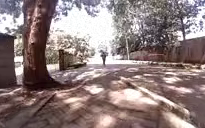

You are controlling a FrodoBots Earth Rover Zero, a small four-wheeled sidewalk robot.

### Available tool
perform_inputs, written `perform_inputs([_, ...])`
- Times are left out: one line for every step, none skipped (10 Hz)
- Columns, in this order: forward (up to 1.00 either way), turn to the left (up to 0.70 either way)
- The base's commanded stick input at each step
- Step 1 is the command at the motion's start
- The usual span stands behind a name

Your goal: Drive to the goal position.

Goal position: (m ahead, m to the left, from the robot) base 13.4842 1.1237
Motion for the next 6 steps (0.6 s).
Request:
perform_inputs([0.70, 0.00])
perform_inputs([0.70, 0.00])
perform_inputs([0.70, 0.00])
perform_inputs([0.70, 0.00])
perform_inputs([0.70, 0.00])
perform_inputs([0.70, 0.00])
